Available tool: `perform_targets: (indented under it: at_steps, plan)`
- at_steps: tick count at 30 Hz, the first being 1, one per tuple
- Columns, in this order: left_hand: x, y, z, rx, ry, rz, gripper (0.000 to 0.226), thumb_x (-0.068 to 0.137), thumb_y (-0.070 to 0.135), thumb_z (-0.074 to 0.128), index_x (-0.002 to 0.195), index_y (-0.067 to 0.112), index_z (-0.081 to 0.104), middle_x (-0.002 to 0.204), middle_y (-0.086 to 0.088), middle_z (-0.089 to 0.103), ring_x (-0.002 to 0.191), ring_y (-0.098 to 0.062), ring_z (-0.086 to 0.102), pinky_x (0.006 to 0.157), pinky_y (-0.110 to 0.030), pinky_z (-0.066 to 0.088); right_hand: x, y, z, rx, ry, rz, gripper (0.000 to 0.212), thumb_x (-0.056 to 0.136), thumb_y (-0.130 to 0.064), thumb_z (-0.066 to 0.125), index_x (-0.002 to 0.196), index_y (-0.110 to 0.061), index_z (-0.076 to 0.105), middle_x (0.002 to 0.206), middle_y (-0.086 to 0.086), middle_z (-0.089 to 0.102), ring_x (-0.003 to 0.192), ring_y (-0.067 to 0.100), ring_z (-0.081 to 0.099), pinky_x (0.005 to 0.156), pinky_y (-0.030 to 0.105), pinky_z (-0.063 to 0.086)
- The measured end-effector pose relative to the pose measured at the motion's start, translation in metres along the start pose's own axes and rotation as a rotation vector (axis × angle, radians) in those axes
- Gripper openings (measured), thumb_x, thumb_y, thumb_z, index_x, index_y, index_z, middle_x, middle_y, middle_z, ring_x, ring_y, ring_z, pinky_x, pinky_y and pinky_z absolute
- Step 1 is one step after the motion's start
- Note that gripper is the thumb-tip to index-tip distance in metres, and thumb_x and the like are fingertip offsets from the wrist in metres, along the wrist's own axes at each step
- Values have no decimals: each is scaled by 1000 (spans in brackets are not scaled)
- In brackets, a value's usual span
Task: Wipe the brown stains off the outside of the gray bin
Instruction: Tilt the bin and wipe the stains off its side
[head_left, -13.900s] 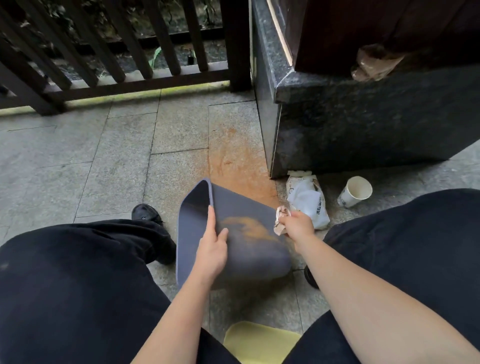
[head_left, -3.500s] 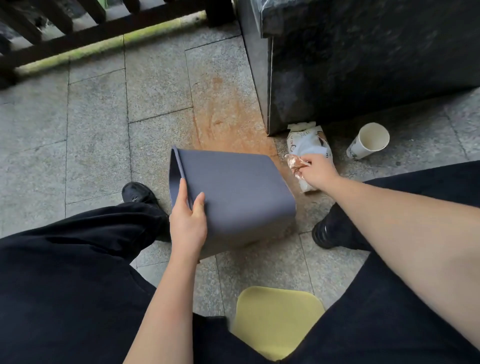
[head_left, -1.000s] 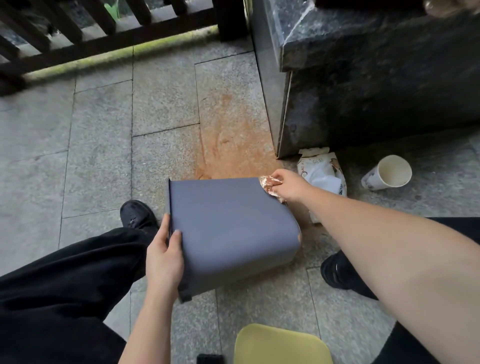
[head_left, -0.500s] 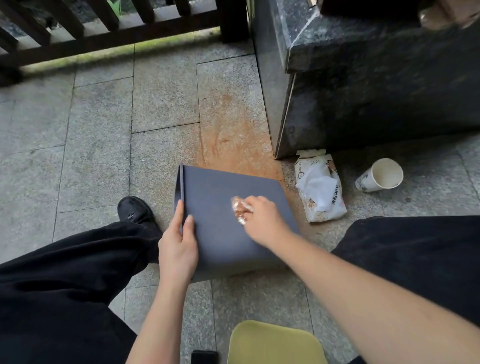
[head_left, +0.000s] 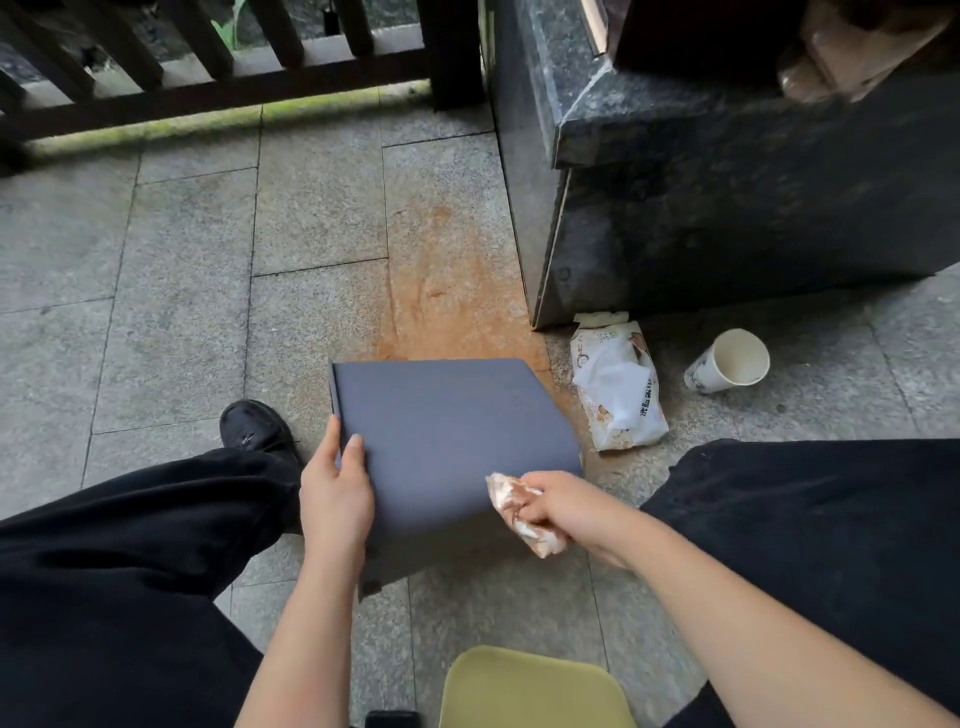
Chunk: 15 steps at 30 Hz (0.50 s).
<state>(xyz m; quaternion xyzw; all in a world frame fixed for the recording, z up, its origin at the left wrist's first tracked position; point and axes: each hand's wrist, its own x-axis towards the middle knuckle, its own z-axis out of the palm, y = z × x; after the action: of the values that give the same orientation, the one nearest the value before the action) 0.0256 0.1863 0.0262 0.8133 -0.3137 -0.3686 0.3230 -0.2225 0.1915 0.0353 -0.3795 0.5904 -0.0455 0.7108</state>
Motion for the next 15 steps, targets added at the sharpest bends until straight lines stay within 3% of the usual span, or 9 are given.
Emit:
perform_targets:
  at_steps: [2,3,5,8,11,15]
  plan:
    - [1,2,1,-10,-9,-6,50,101,31,55,149,25,45,144,8,53,118,2,45,98,-23,34,0,-3,-9,526,-51,61,29,86,7,37,102,3,62,77,10,52,65,18,51,61,31,41]
    - [2,3,0,-12,-12,-7,50,100,32,55,149,24,45,145,8,53,118,2,45,97,-23,33,-1,-5,-13,742,-90,77,34,87,4,36,112,2,60,78,11,55,67,19,54,61,30,46]
    - [1,5,-2,-23,-15,-8,51,100,32,56,149,24,45,143,8,53,117,2,45,96,-22,33,-4,-13,-23,898,-177,40,27,88,-7,45,112,-3,56,82,10,60,70,19,60,62,29,51]
    - [-4,4,-4,-38,-31,-1,51,100,31,57,149,24,45,137,13,55,110,10,49,91,-17,35,3,-30,-35,495,-195,-67,29,78,-20,76,98,-11,57,77,3,59,64,11,56,56,22,43]
    - [-8,5,-3,-35,-47,6,51,100,29,57,149,24,44,129,21,52,88,32,47,76,1,35,21,-43,-36,28,41,-71,38,72,-18,81,95,-11,53,72,5,60,61,15,54,59,28,43]
    - [-10,12,-4,35,-51,30,51,100,31,57,149,27,45,141,12,54,114,8,47,92,-17,35,45,-45,-37,-176,257,-54,39,75,-31,74,105,-18,52,91,7,70,76,18,62,71,34,45]
